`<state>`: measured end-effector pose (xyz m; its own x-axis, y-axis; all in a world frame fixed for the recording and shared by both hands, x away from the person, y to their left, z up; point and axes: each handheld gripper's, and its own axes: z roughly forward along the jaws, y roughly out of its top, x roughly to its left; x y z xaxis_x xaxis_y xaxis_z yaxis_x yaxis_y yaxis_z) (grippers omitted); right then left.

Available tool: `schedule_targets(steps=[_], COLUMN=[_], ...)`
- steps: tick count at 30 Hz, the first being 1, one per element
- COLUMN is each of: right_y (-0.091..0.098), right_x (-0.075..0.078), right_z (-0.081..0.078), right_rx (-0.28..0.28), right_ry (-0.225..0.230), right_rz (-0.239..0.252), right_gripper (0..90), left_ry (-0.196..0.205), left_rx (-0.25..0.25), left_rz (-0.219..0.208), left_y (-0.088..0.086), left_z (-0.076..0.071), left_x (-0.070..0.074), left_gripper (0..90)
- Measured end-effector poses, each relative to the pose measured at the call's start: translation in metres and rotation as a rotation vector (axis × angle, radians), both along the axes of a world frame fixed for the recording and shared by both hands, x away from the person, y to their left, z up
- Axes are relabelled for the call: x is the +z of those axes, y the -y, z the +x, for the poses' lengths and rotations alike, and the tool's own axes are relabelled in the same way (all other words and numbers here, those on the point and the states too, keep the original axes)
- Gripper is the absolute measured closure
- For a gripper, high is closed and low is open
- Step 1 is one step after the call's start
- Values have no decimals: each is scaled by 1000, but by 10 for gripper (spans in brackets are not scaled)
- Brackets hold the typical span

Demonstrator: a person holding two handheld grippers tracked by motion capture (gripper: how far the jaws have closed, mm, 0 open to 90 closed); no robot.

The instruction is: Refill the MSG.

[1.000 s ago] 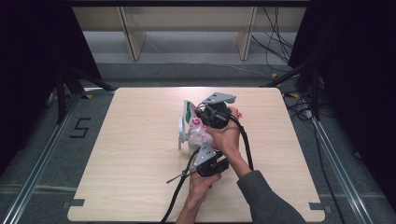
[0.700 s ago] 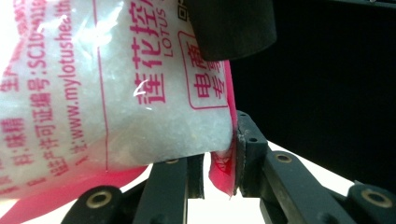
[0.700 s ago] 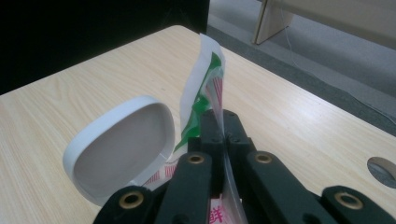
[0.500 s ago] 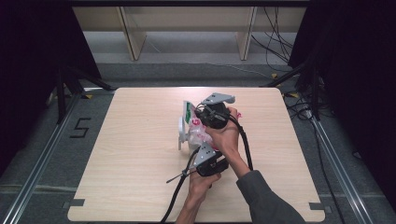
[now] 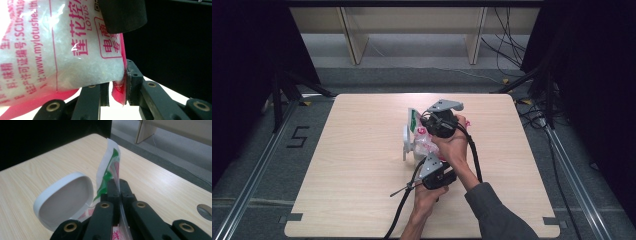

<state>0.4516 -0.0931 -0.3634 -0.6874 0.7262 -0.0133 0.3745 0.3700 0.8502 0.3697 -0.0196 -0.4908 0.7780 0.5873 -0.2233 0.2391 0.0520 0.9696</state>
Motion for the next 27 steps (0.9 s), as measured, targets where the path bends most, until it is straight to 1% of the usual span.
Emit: schedule_targets(steps=[1,2,3,4,5,6,7,8,9,10,12,13,14,15,16,17,19,20,21,23,25,26,27], right_y=[0,1,-1,-2,-2,0,0,0,-1,-1,0,1,-1,-2,-2,-2,0,-2,-2,-1,-2,-3,-4], right_x=[0,0,-1,-2,-1,0,0,0,-1,-1,0,0,-1,-2,-1,-2,0,-2,-2,-1,-2,-1,-1], right_z=[0,0,1,0,0,1,0,1,0,0,0,1,1,0,1,0,1,1,1,2,2,2,2], right_rx=[-12,-4,-6,-1,-5,-3,-8,-4,-4,-3,-5,-6,-9,-6,-3,-12,-10,-10,-6,-3,-11,-6,3], right_ry=[5,-2,1,-3,-11,-3,-5,-4,-11,-7,-4,-3,0,-8,-5,0,-6,0,-9,-6,7,-4,4], right_rz=[21,1,-3,-18,-12,-2,13,-5,-16,-26,-7,-7,-10,-20,-21,-5,-13,-18,-32,-17,-20,-34,-42], right_gripper=[900,900,900,900,900,900,900,900,900,900,900,900,900,900,900,900,900,900,900,900,900,900,900], left_ry=[-8,-13,-12,-8,-4,-3,-11,-14,-10,-3,-5,-9,-11,-5,-4,-8,-8,-8,-7,-7,-8,-7,-5], left_rx=[7,7,10,7,3,3,9,7,6,1,2,5,6,2,2,7,6,8,6,8,6,6,3], left_rz=[-20,-24,-27,-27,-2,1,-26,-29,-14,-7,-3,-28,-31,-12,-2,-28,-27,-27,-29,-28,-27,-15,-5], left_y=[1,2,2,2,0,0,2,2,2,1,1,2,3,2,1,2,2,3,2,2,2,1,0], left_z=[-1,-1,-1,-1,0,0,-1,-1,-1,-1,0,-1,-1,-1,0,0,0,-1,-1,0,0,0,0], left_x=[0,0,-1,-1,0,0,0,0,0,0,0,0,0,0,0,0,0,0,0,1,0,1,1], left_gripper=[761,761,760,760,760,761,761,761,760,760,761,761,761,760,761,761,761,760,760,761,760,761,761])
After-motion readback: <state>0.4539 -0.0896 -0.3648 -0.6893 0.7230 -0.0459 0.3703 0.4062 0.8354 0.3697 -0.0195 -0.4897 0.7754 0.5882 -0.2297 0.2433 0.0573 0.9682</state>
